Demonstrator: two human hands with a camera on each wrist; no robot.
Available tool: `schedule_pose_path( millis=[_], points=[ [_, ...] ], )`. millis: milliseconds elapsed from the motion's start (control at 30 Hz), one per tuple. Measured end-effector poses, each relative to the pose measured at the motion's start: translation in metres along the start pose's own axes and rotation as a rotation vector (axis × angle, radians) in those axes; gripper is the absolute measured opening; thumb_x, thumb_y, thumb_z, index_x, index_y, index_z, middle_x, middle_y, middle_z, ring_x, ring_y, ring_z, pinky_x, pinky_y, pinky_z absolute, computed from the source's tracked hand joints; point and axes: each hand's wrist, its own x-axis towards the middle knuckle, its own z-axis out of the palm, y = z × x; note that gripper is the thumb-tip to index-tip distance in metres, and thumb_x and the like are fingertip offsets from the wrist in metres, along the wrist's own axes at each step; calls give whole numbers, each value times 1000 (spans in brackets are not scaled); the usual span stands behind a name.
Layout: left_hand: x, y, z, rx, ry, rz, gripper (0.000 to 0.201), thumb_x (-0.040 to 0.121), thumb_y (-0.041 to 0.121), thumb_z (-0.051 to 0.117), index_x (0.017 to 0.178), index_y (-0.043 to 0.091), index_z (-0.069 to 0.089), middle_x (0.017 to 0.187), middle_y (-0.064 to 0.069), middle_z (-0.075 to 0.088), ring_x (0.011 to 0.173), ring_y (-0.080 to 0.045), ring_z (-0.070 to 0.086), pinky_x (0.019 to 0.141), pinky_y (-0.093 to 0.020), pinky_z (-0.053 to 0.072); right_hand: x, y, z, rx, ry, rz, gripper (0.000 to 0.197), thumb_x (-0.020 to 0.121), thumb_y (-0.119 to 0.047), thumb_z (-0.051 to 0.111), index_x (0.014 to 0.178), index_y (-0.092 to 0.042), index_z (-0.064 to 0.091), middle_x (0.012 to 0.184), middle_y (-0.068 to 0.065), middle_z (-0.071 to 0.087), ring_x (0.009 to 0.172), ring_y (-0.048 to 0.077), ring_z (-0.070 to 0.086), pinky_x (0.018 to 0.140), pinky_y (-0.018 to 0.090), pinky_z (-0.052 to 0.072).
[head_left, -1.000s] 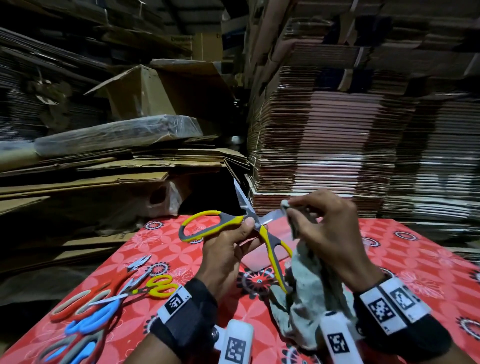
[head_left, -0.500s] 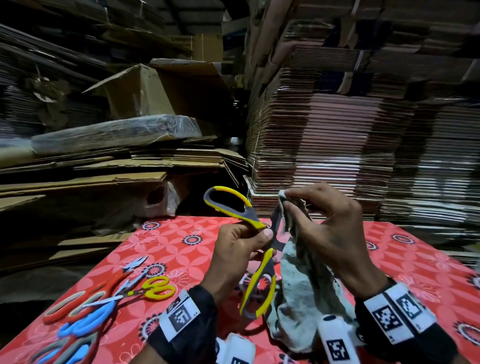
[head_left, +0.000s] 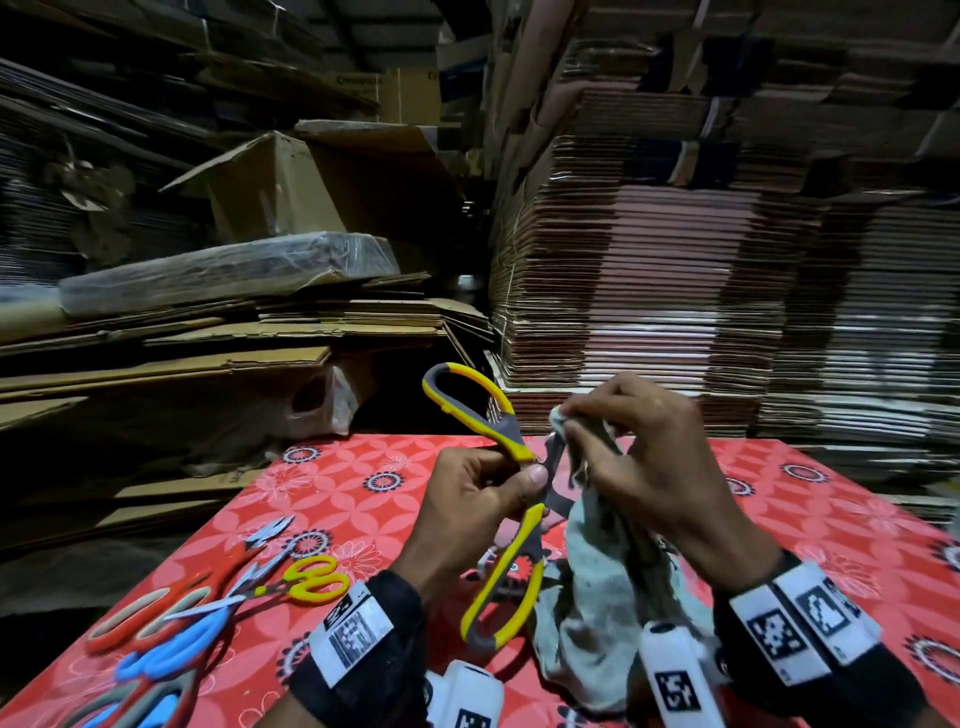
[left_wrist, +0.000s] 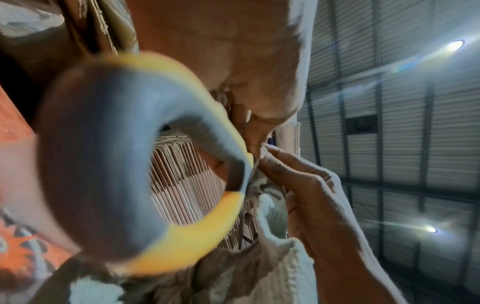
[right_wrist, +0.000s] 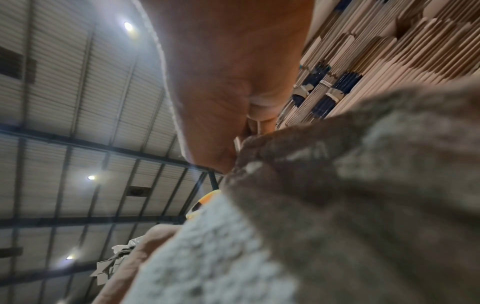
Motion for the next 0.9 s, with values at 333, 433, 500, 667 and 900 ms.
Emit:
schedule_pose_path(
  millis=[333, 433, 500, 667, 900],
  points=[
    [-1, 1, -1, -10, 8, -12, 14, 93, 1, 73, 86, -11, 74, 76, -20, 75, 67, -32, 75, 72, -52, 65, 2, 2, -12, -34, 111, -41, 17, 79, -6, 87, 93, -15, 82, 81, -2, 71, 67, 12, 66, 64, 24, 52],
    [-1, 2, 2, -37, 2, -31, 13, 94, 0, 71, 83, -7, 73, 74, -13, 73, 66, -30, 74, 71, -52, 65, 1, 1, -18, -30, 179, -46, 16, 81, -6, 86, 94, -14, 82, 83, -3, 72, 69, 9, 67, 65, 24, 54],
    [1, 1, 1, -91, 23, -60, 14, 95, -2, 69, 82, -5, 72, 73, -14, 70, 64, -30, 71, 67, -43, 65, 1, -2, -21, -7, 253, -25, 16, 83, -6, 84, 96, -13, 81, 86, -3, 72, 74, 6, 68, 68, 21, 56],
    [0, 3, 2, -117, -7, -64, 13, 96, 0, 67, 84, -1, 73, 73, -9, 71, 62, -27, 71, 67, -39, 62, -4, -12, -3, 92, -16, -112, 20, 80, -7, 87, 96, -18, 83, 86, -6, 71, 77, 6, 67, 64, 24, 52],
    [-2, 3, 3, -139, -14, -55, 12, 89, 8, 74, 80, 1, 76, 77, -14, 72, 67, -29, 71, 68, -42, 63, 3, 11, -11, 25, 162, 105, 17, 83, -10, 84, 98, -19, 82, 87, -4, 73, 77, 6, 69, 69, 23, 55]
  ],
)
